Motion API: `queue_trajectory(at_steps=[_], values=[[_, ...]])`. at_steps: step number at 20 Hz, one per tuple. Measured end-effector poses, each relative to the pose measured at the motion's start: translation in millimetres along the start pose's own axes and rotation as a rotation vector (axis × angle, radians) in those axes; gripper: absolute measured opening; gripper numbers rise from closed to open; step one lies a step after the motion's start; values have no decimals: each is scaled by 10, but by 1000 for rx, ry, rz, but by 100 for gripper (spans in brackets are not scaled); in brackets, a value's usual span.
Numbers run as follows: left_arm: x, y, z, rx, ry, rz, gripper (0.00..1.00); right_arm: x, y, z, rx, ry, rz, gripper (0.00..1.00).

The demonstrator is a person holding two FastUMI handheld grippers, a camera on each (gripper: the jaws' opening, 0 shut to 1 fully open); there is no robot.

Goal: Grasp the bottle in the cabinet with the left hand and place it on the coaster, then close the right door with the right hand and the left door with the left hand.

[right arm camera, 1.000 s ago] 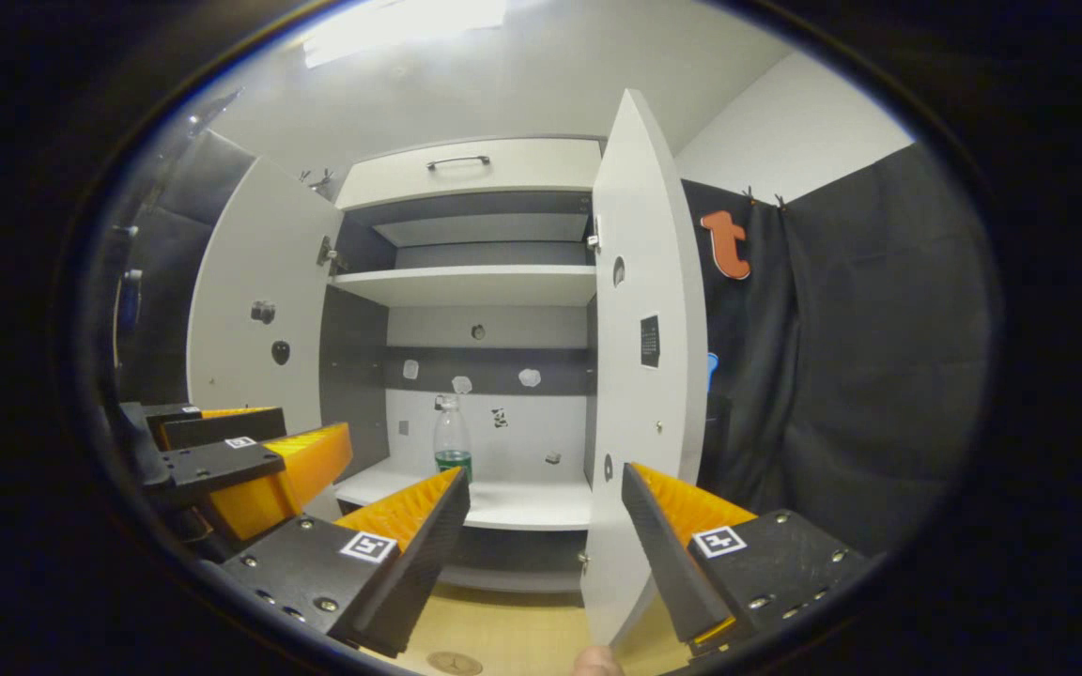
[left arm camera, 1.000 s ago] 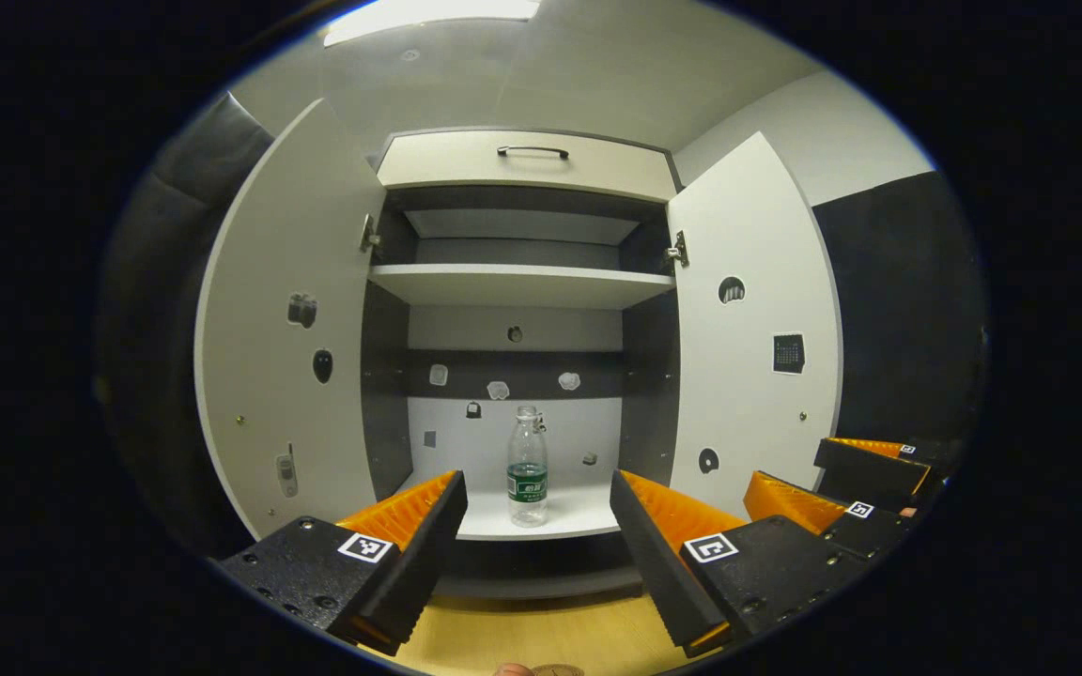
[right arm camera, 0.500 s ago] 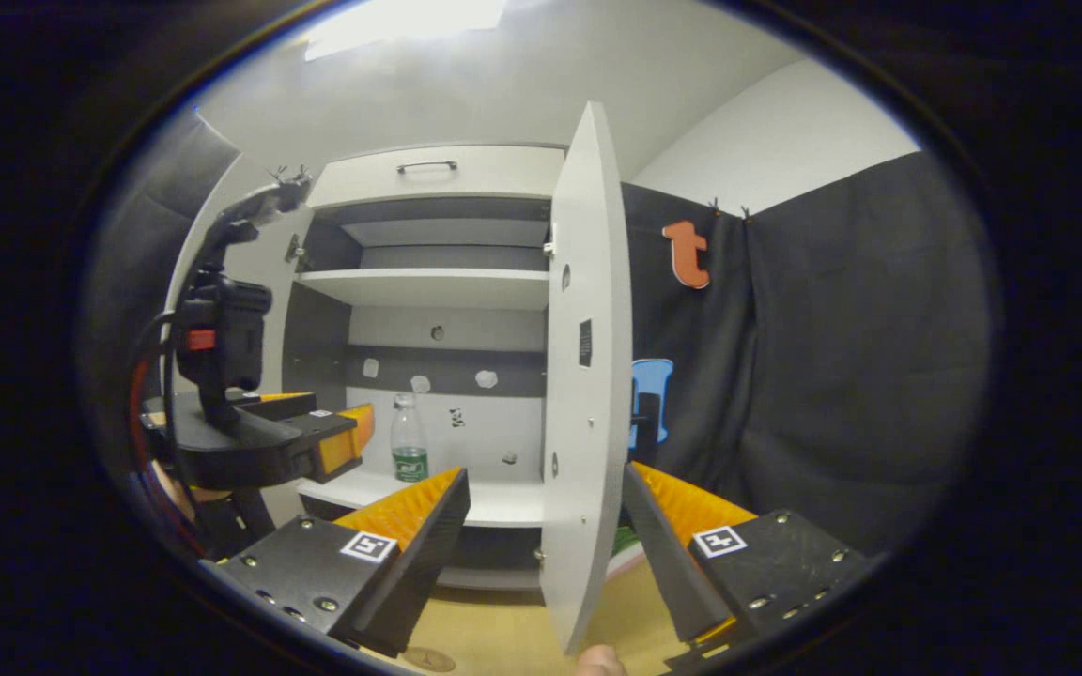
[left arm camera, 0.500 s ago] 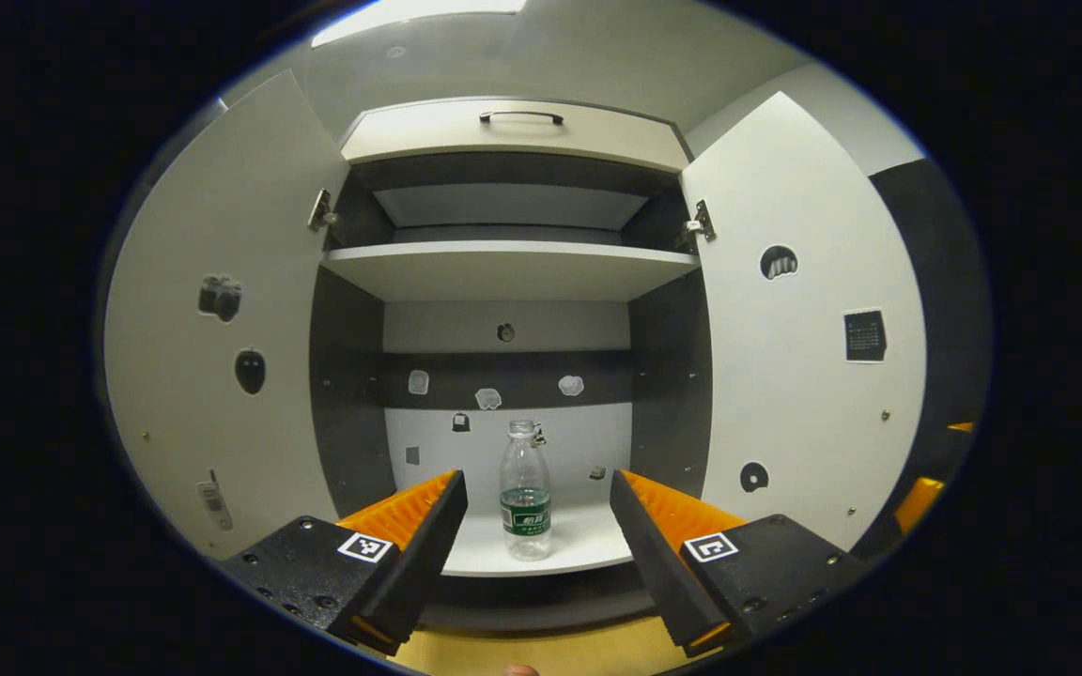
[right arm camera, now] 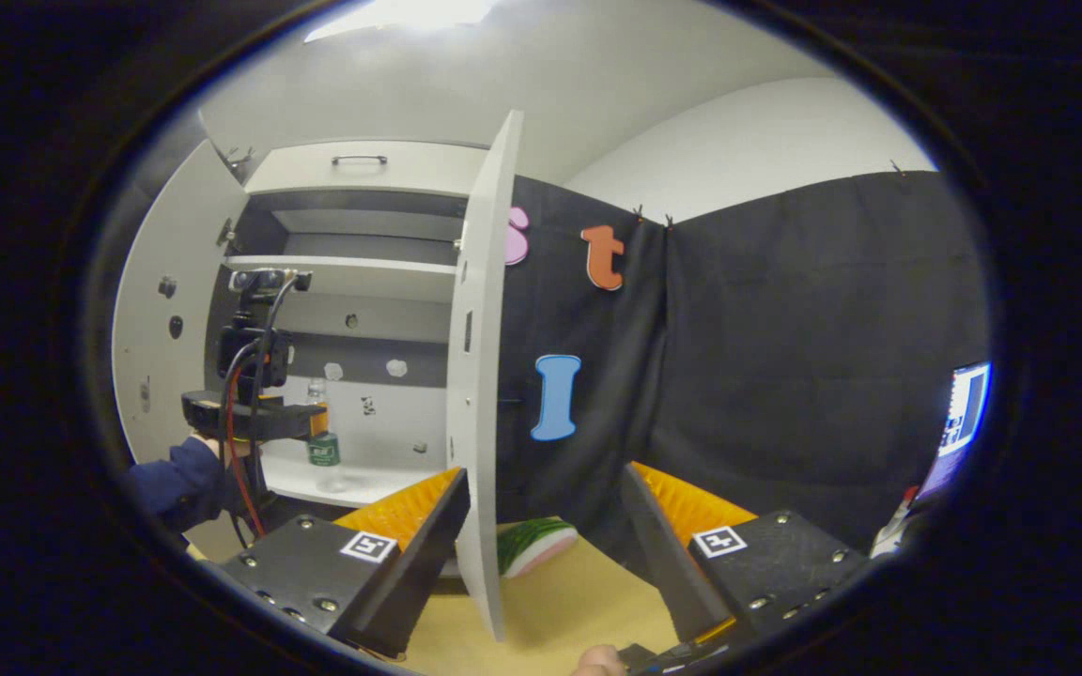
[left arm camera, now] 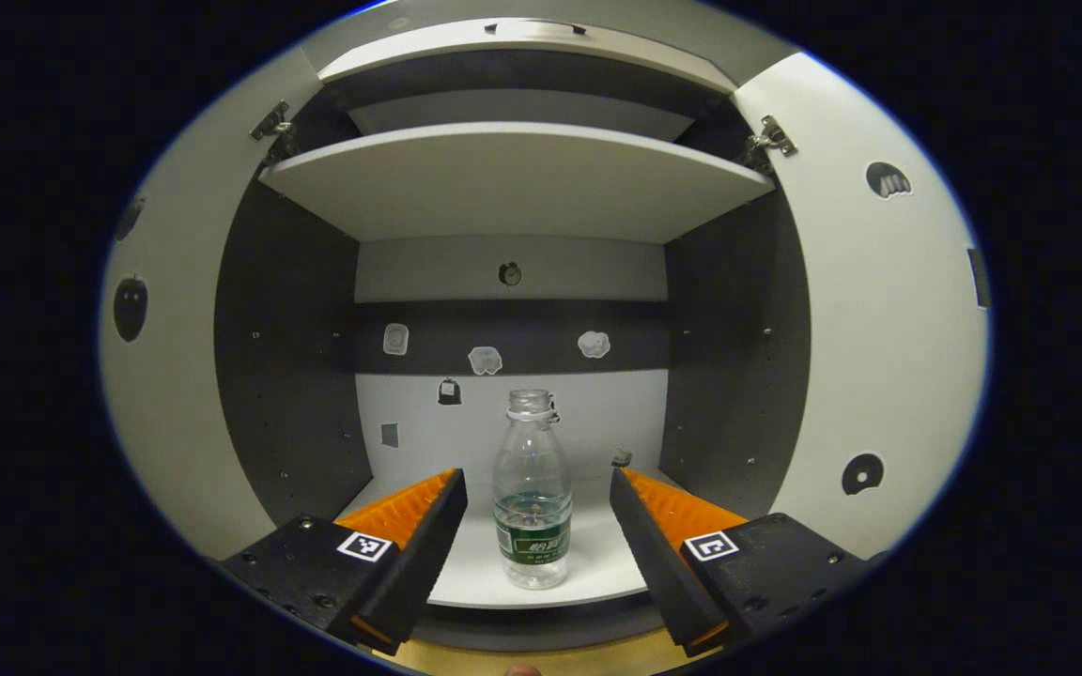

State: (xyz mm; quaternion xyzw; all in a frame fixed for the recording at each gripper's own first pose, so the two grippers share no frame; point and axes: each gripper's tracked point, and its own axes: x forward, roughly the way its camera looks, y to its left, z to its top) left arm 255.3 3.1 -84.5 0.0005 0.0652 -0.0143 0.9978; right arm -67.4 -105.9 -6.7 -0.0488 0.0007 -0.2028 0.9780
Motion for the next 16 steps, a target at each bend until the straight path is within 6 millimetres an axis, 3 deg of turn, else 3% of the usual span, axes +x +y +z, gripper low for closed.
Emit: queue_trajectory(at_steps=[4,10,11,13,16], values=[[319,57,-137,4,34,7,97,-11,-199,-89,-18,17,-57,99],[622,27,-130,21,52,-9,97,6,-240,-214,-1,51,-70,99],[646,24,-132,20,54,-9,95,16,-243,-218,1,51,-71,99],[665,30,-126,18,49,-8,79,30,-247,-228,7,51,-68,99],[690,20,-127,12,46,-23,79,62,-243,-263,14,58,-55,99]])
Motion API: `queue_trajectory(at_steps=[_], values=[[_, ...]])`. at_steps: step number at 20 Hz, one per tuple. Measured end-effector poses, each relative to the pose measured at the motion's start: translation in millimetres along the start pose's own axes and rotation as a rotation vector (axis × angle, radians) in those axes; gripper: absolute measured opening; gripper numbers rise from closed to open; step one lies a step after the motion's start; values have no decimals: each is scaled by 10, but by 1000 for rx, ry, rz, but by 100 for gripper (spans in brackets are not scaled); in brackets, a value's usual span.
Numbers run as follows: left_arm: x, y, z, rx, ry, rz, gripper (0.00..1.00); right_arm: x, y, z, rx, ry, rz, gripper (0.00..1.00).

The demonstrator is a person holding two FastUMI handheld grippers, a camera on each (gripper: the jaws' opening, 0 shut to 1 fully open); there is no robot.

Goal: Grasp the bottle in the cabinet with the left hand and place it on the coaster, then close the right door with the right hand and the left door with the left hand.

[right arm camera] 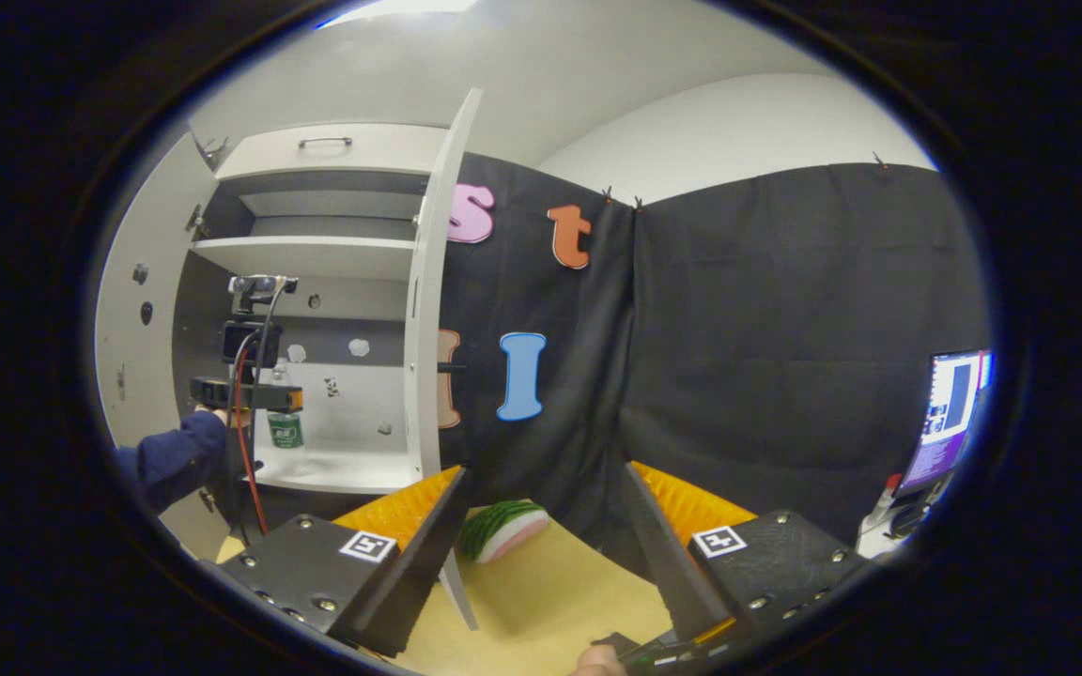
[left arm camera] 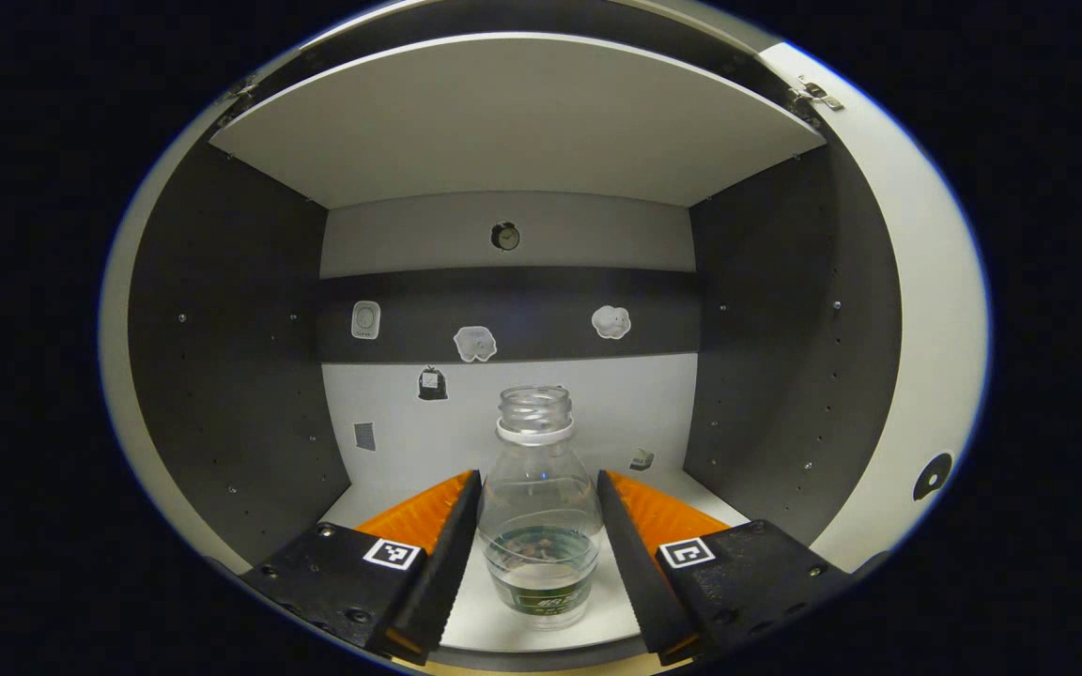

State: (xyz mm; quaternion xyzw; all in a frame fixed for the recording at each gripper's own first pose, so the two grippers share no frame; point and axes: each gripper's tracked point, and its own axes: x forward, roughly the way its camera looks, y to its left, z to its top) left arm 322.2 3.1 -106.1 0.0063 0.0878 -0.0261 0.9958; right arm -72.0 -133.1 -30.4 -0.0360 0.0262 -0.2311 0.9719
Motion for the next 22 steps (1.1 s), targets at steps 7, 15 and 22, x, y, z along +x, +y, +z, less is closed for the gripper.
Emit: queue_trajectory(at_steps=[7,15,22], values=[[-350,-140,137,-39,-19,-115,77,80,25,12,10,1,44,99],[-1228,-288,-15,-108,17,-266,77,196,158,43,23,-6,140,99],[-1785,-390,-699,-81,96,-300,77,132,151,69,20,-24,172,99]])
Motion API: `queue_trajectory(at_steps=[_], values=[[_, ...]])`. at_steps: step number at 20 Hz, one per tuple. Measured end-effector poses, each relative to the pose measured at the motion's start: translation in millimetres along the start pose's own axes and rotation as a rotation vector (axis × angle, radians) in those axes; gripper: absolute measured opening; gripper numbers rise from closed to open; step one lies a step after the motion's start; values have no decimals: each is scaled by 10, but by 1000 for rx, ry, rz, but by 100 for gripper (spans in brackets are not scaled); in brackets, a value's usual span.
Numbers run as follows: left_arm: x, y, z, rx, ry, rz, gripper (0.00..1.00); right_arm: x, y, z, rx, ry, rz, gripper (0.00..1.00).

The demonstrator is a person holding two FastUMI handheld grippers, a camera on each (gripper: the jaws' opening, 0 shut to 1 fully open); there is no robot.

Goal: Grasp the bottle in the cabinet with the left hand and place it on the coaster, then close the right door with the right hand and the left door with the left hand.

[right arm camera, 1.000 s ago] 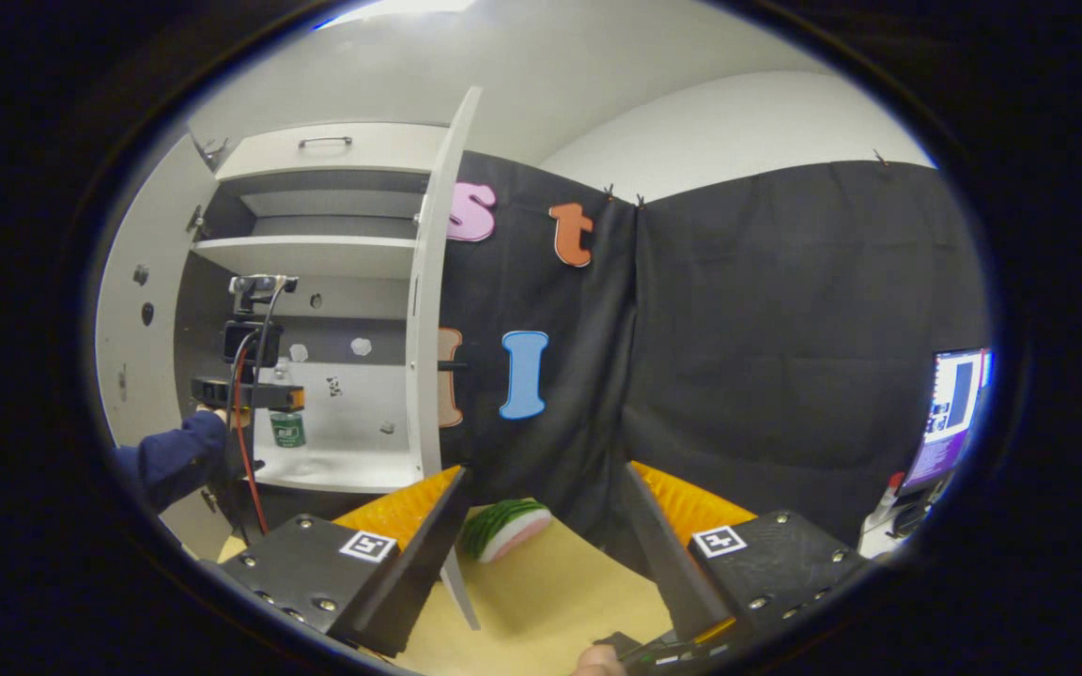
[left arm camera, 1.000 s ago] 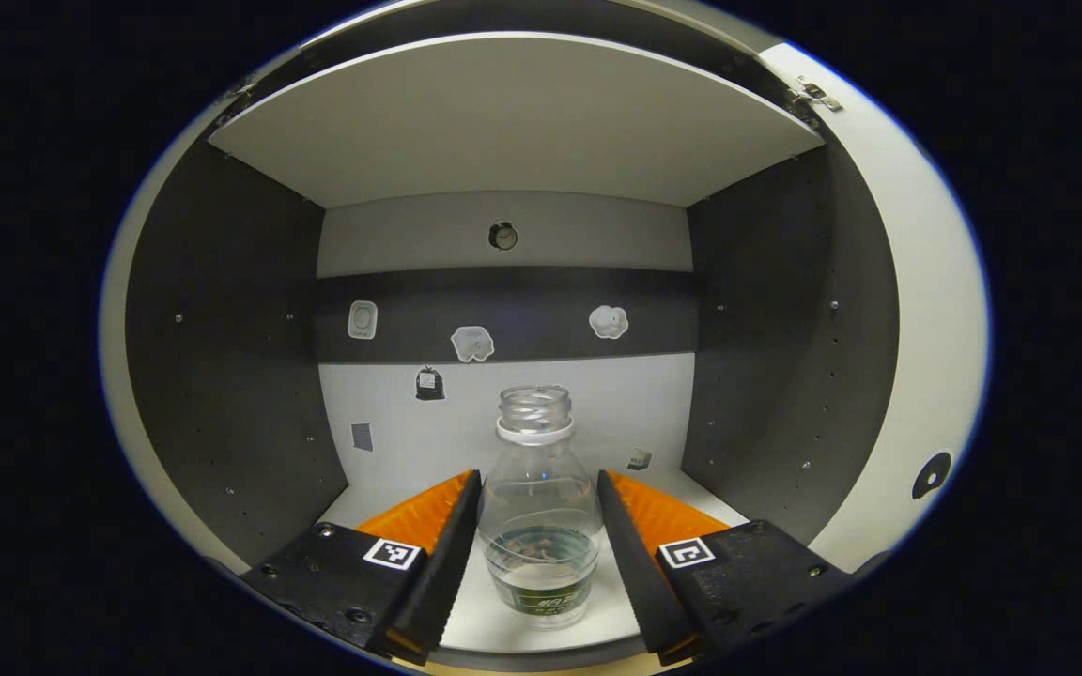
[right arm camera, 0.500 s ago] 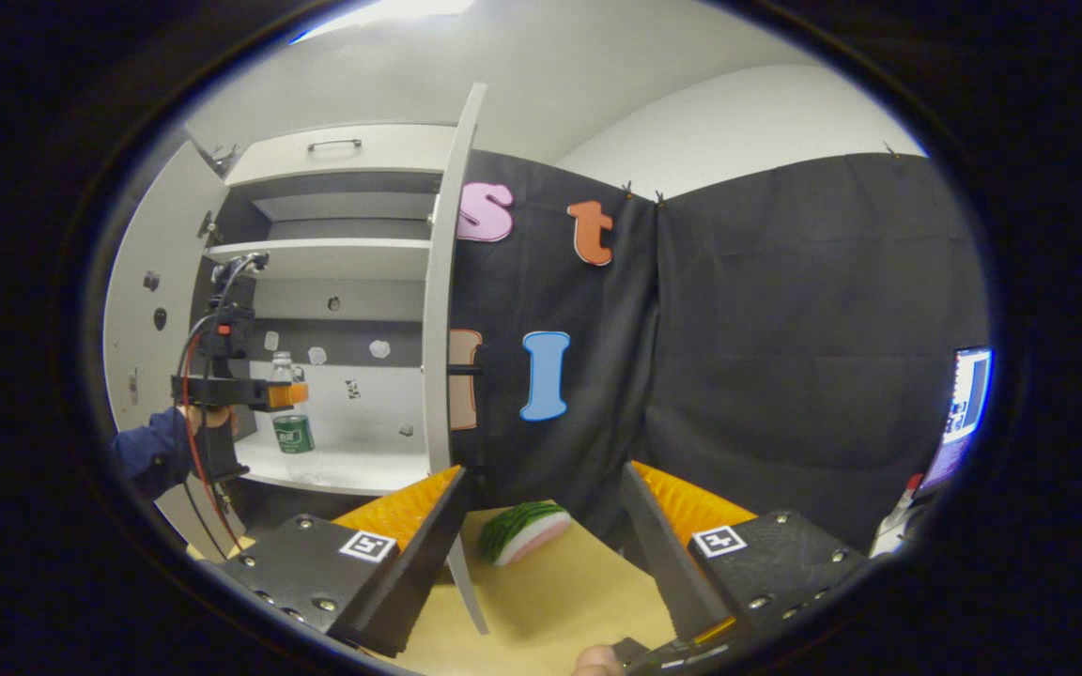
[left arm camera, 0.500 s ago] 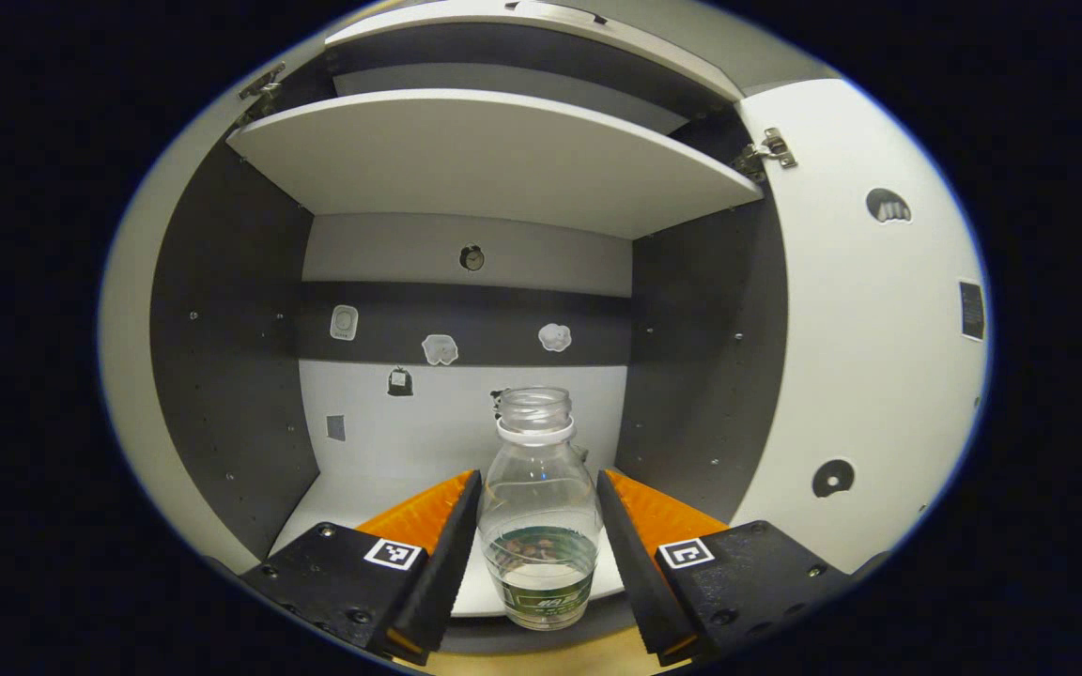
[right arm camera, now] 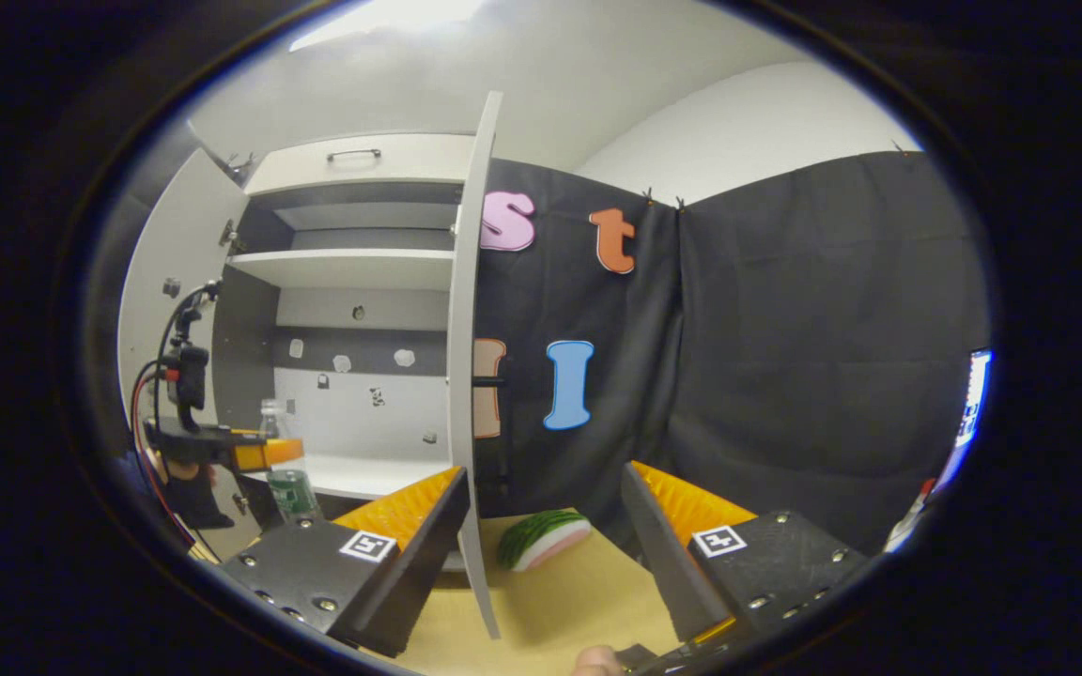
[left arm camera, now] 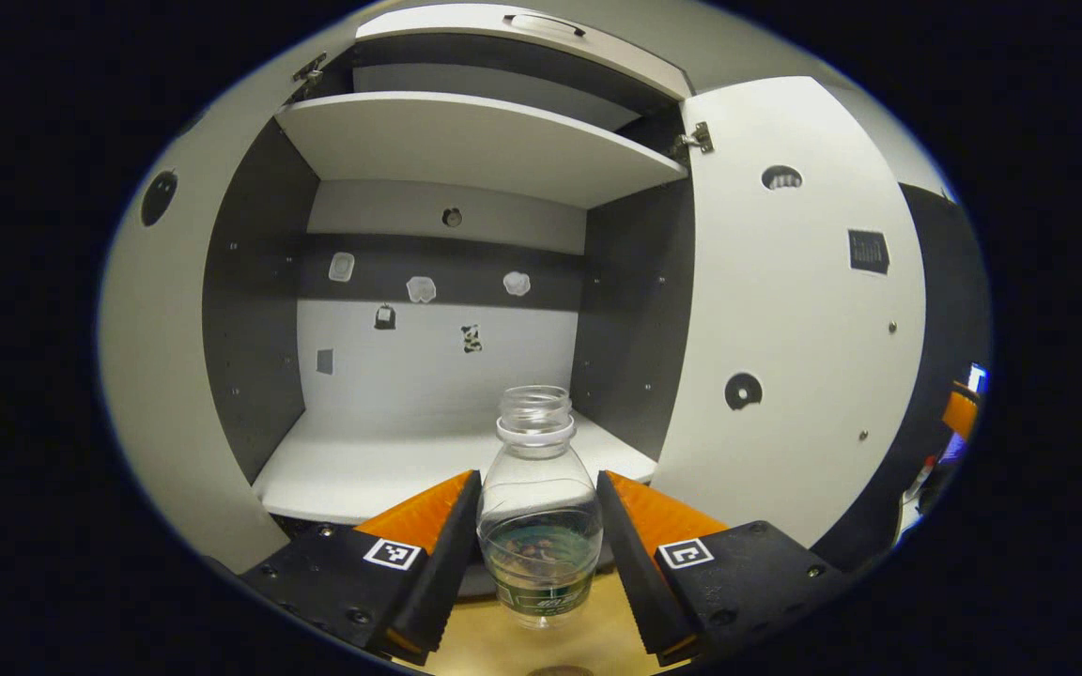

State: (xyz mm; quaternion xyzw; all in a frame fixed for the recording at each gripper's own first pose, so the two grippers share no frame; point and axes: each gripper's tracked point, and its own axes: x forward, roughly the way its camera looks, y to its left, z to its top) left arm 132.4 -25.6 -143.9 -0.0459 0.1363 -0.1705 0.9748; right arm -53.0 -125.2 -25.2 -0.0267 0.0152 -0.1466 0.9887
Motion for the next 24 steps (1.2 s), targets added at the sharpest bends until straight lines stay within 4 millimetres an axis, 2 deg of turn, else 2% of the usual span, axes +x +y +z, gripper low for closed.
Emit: queue_trajectory(at_steps=[5,10,15,19,24], values=[[-137,-113,-650,-28,81,-18,77,-60,-82,7,-16,-1,-8,99],[-231,-136,-1407,-75,184,-1,78,-141,-198,16,-27,-4,-35,99],[-234,-174,-1979,-83,248,-14,78,-160,-267,37,-49,-9,-55,99],[-216,-192,-2321,-109,291,-18,78,-193,-327,30,-64,-9,-71,99],[-168,-132,-2644,-144,327,17,78,-192,-396,-14,-68,4,-87,99]])
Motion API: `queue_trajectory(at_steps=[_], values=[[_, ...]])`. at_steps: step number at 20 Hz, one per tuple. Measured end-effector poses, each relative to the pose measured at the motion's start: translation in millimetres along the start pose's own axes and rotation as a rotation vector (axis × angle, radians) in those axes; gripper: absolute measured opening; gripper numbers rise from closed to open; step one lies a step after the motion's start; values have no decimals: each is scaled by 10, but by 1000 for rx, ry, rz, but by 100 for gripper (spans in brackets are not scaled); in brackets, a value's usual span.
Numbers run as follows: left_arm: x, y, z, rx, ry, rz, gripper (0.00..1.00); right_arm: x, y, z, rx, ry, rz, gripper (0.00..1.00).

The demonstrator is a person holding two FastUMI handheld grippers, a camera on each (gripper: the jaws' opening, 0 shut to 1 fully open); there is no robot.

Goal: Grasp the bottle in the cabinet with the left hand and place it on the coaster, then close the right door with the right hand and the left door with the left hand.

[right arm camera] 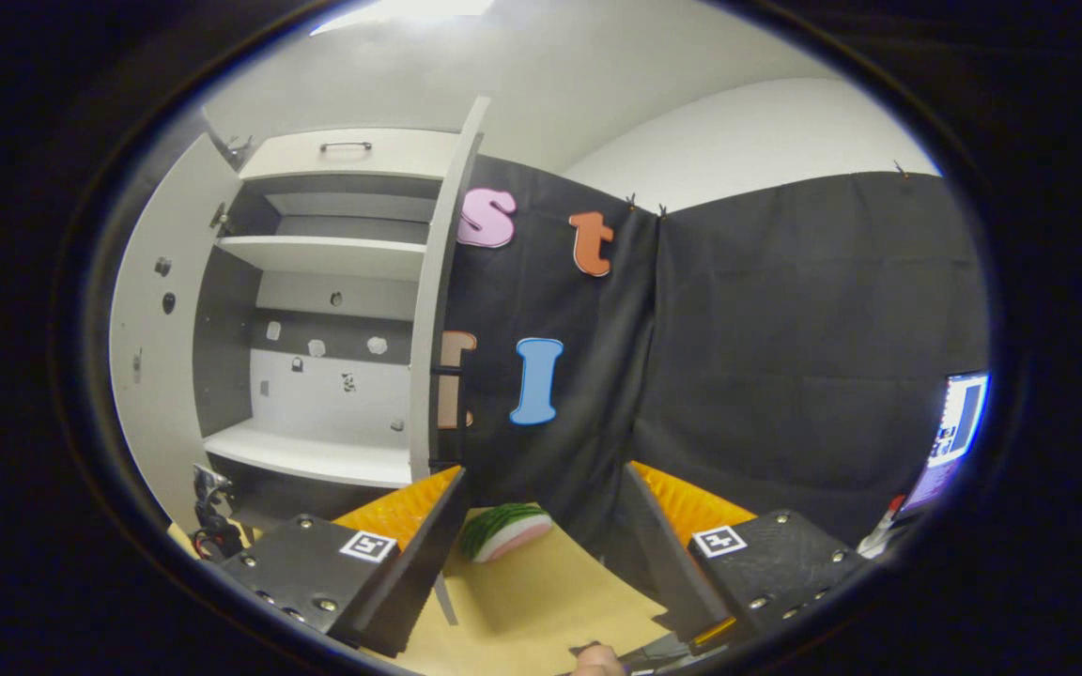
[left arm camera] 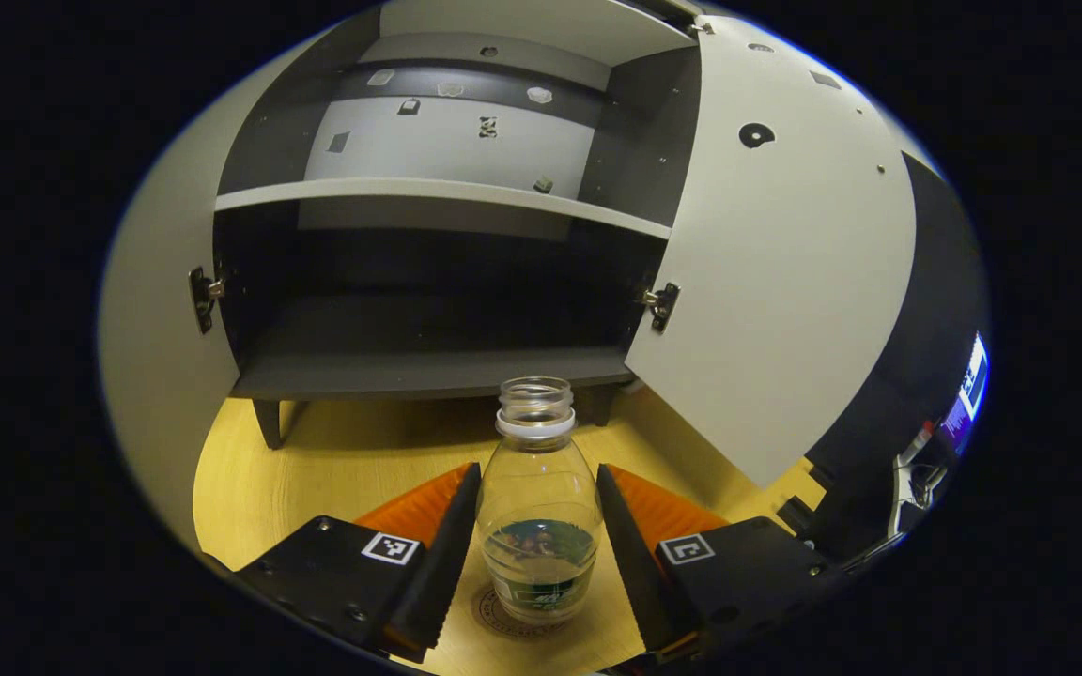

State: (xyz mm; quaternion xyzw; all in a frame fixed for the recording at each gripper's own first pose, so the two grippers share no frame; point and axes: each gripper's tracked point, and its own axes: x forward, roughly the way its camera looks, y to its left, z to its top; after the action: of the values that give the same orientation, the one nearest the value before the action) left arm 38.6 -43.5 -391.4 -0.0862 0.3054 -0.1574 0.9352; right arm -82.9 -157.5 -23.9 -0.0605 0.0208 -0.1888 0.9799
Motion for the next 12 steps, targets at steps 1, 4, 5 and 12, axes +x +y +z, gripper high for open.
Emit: queue_trajectory(at_steps=[1,4,5,12], values=[[19,15,-40,-10,5,7,78,5,-5,2,-4,0,-2,99],[43,47,-141,-18,-1,24,78,-4,-22,-2,-19,-1,-6,99],[40,51,-167,-14,-7,29,78,-6,-18,-7,-24,0,-6,97],[-113,20,-230,3,-51,39,78,29,72,-85,-32,19,12,99]])
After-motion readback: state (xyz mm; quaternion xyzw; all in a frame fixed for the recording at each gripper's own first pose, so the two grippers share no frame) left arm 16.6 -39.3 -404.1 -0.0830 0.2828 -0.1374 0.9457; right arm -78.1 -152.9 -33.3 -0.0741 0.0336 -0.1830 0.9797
